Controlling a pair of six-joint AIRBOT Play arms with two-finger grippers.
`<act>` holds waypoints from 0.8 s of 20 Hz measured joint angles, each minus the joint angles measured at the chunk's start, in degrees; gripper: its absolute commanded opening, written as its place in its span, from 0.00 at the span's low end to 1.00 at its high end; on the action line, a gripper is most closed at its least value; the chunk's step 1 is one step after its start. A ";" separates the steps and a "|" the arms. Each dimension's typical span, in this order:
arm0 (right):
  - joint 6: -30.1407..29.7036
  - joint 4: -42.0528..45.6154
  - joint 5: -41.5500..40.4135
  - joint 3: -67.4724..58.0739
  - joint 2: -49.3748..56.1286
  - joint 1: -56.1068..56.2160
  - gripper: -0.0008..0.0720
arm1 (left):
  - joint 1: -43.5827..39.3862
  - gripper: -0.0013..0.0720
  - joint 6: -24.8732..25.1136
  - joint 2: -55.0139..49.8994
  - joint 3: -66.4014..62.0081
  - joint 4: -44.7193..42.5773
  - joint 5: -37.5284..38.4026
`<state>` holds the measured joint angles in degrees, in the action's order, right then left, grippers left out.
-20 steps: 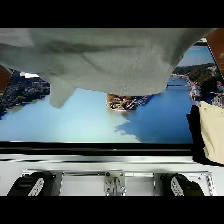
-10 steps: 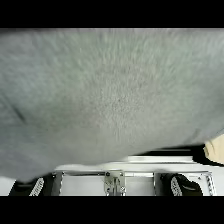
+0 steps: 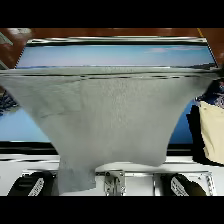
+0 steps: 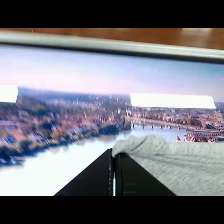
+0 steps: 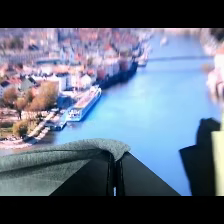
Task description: Fold the shirts.
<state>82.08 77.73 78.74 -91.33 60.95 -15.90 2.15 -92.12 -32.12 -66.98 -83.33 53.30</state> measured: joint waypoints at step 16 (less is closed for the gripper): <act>1.90 -28.57 -27.69 3.82 37.59 -0.02 0.93 | -4.28 0.78 -7.61 -48.43 7.21 23.67 -28.17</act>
<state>83.99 49.17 51.05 -87.50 98.54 -15.92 -2.13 -99.72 -80.55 -59.77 -59.66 25.12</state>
